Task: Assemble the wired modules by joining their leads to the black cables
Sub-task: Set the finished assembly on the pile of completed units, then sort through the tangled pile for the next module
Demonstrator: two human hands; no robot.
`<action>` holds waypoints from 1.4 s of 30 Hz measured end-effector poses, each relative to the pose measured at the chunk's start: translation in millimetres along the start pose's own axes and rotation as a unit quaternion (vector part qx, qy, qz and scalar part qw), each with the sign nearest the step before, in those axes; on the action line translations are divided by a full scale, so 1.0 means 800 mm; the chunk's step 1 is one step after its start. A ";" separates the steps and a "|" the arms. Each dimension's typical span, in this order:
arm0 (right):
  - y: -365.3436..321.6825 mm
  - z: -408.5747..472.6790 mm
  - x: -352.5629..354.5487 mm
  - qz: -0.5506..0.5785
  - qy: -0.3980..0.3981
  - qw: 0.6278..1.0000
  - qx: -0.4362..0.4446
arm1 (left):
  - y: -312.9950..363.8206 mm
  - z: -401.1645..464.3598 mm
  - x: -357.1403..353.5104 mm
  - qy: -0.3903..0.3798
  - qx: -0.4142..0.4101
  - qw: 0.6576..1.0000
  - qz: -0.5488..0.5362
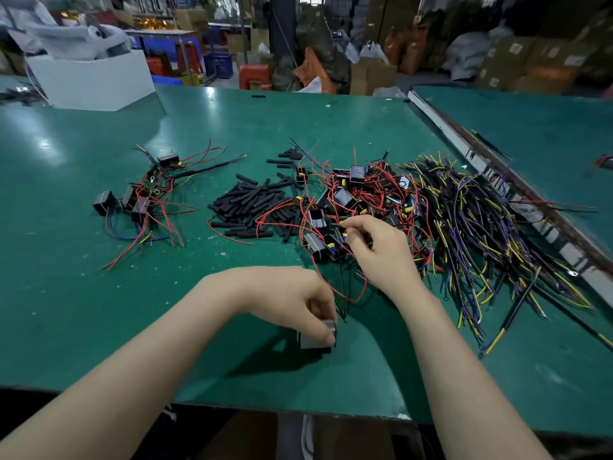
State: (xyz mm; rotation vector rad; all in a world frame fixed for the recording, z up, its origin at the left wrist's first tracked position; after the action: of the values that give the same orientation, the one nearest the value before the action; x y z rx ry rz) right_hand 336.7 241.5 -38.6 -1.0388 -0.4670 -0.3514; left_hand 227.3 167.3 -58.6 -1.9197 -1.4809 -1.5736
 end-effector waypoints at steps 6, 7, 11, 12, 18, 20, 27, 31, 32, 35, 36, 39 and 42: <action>0.000 0.000 0.001 -0.002 0.004 1.000 0.001 | -0.015 0.004 0.060 0.115 -0.004 0.993 0.008; -0.001 0.000 0.001 -0.004 0.006 1.000 0.004 | -0.018 0.005 0.075 0.150 -0.002 0.989 0.003; -0.002 0.000 0.001 -0.003 0.010 1.000 0.006 | -0.038 0.018 0.133 0.316 0.060 0.946 0.051; -0.002 0.000 0.001 -0.003 0.009 1.000 0.005 | -0.045 0.024 0.137 0.325 0.099 0.936 0.096; -0.012 0.001 0.001 -0.003 0.038 0.999 0.022 | -0.067 0.042 0.114 0.424 0.114 0.897 -0.045; -0.014 0.001 -0.005 -0.006 0.028 0.999 0.031 | -0.072 0.040 0.108 0.474 0.084 0.868 -0.126; -0.025 0.021 0.001 0.036 0.076 0.996 0.010 | -0.098 0.033 0.086 0.557 0.022 0.783 -0.277; -0.021 0.082 0.015 0.043 0.103 0.990 -0.086 | -0.109 0.035 0.081 0.556 0.011 0.757 -0.342; -0.019 0.101 0.013 -0.030 0.081 0.991 -0.098 | -0.112 0.037 0.079 0.552 0.014 0.752 -0.360; 0.008 0.144 -0.008 -0.197 -0.012 0.966 -0.168 | -0.117 0.040 0.075 0.541 0.016 0.743 -0.395; 0.021 0.149 -0.014 -0.224 -0.028 0.953 -0.203 | -0.116 0.040 0.075 0.537 0.015 0.743 -0.399; 0.044 0.158 -0.015 -0.287 -0.018 0.922 -0.259 | -0.116 0.038 0.075 0.526 0.010 0.742 -0.415; 0.042 0.174 0.012 -0.287 0.034 0.921 -0.262 | -0.116 0.033 0.073 0.520 0.007 0.735 -0.435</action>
State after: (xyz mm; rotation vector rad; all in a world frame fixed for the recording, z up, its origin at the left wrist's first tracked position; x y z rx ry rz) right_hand 333.3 379.8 1.0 -1.3908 -0.6296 -1.0782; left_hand 161.9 259.7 -55.4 0.0554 -1.7433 -2.3031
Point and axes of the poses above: each hand's wrist, its own z-axis towards the middle knuckle, its own x-axis out of the back of the hand, y = z × x, the point moved 8 cm from there along z, towards the middle knuckle, and after that the axes turned 8 degrees about z, right-handed, at the moved point
